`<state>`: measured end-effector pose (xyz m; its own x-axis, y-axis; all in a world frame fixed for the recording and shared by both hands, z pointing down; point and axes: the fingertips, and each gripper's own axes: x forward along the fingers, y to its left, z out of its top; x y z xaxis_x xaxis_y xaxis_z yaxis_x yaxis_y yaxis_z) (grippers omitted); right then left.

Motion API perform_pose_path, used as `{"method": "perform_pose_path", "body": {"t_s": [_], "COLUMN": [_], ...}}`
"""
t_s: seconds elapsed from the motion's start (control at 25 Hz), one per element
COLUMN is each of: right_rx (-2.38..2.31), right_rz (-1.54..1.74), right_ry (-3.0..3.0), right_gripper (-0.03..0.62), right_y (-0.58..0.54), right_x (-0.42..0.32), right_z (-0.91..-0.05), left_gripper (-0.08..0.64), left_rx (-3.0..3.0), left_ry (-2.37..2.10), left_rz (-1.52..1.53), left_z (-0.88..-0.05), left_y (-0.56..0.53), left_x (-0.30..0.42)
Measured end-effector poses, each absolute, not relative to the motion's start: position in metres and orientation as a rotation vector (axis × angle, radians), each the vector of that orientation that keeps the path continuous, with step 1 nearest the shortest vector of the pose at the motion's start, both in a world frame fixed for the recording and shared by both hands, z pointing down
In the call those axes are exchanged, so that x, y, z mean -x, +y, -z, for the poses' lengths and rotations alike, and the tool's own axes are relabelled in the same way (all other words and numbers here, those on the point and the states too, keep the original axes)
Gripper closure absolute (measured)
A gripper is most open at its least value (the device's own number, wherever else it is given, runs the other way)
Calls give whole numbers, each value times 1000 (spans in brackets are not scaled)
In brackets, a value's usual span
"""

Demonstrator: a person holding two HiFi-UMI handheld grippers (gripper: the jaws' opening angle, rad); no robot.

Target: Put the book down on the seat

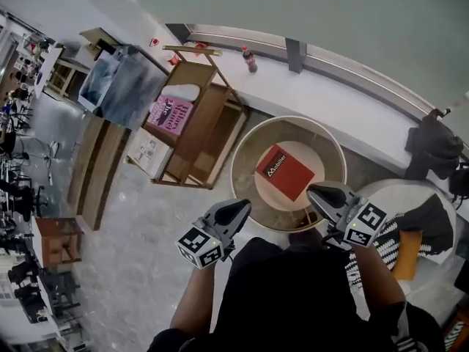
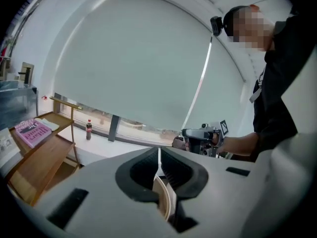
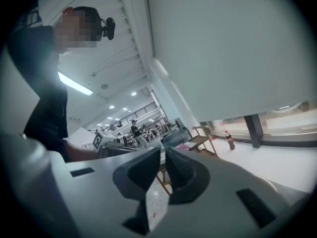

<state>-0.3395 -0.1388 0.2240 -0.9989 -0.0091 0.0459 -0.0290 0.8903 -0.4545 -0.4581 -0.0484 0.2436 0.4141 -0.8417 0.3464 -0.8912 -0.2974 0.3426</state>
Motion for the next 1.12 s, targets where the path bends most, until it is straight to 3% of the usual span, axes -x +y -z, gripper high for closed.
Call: {"method": "perform_pose_path", "body": {"t_s": [0.6,0.8,1.12], "right_rx": [-708,-876,-943], "right_rz": [-1124,-1225,-1321], "right_ry": [-2788,-2617,-2381], "right_gripper": [538,499,434], "right_y": [-201,-195,-192], "right_x": [329,329,321], "right_z": [-343,-421,-543], "left_gripper": [528,421,375], "left_rx": [-2173,-2136,-2087], "left_ry": [-1051,-878,-736], "left_rz": [-365,-442,-564], "left_z": [-378,-449,-559], "left_y": [-153,-177,-197], "left_x": [545,555,565]}}
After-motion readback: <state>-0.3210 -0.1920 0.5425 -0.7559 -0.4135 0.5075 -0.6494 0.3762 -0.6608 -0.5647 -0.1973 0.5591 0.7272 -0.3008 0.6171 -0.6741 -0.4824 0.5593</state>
